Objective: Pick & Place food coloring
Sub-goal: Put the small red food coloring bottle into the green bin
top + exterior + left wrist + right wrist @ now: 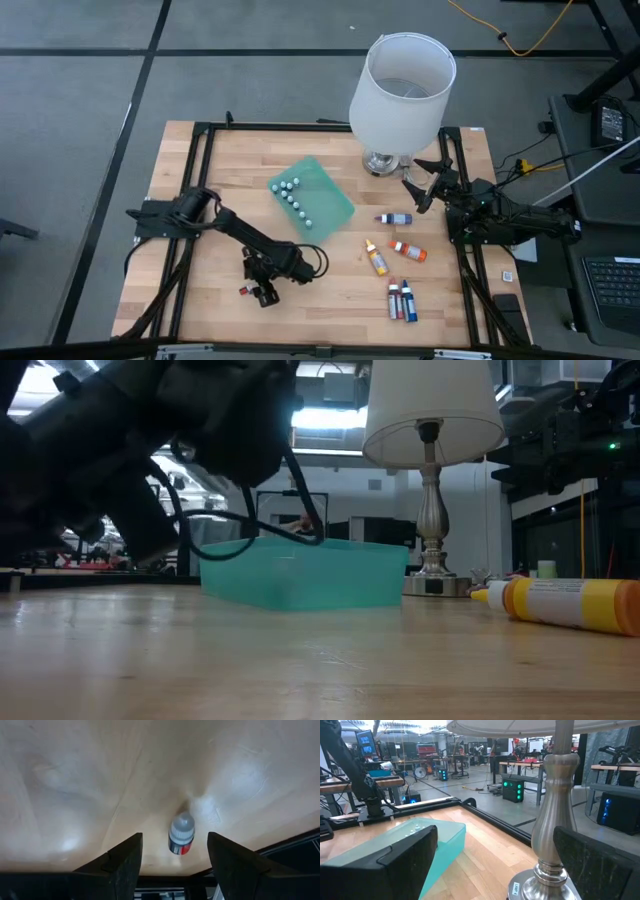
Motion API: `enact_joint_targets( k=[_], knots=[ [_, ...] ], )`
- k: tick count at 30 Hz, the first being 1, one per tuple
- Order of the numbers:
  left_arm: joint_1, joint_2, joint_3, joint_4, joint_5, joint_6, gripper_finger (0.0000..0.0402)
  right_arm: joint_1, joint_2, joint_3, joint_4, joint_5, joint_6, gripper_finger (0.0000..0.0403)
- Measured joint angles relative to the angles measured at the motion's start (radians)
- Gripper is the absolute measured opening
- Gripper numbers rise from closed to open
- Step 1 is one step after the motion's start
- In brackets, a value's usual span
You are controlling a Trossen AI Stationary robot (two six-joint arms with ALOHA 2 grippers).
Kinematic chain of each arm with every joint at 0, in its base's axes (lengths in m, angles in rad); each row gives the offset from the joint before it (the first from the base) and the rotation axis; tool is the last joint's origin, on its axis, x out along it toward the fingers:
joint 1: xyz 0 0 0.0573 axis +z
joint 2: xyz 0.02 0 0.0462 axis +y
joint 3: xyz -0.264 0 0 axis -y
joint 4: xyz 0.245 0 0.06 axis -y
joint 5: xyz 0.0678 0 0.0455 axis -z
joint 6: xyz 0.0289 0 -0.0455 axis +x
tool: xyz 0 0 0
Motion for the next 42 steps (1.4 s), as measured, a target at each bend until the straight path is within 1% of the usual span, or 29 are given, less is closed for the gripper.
enact_joint_targets(
  k=[9,18,26,30,38,42],
  knots=[
    [-0.016,0.045,0.006,0.005,0.002,-0.002,0.0219,0.000,0.000,0.000,0.000,0.000,0.000,0.0397],
    [0.010,0.045,0.006,0.025,0.002,-0.022,0.0219,0.000,0.000,0.000,0.000,0.000,0.000,0.0397],
    [0.010,0.045,0.006,0.035,-0.003,-0.029,0.0215,0.000,0.000,0.000,0.000,0.000,0.000,0.0397],
    [0.010,0.045,0.006,0.035,-0.007,-0.023,0.0190,0.000,0.000,0.000,0.000,0.000,0.000,0.0397],
    [0.010,0.045,0.006,0.041,-0.009,-0.010,0.0107,0.000,0.000,0.000,0.000,0.000,0.000,0.0397],
    [0.010,0.044,0.006,0.046,-0.006,-0.008,0.0076,0.000,0.000,0.000,0.000,0.000,0.000,0.0397]
  ],
)
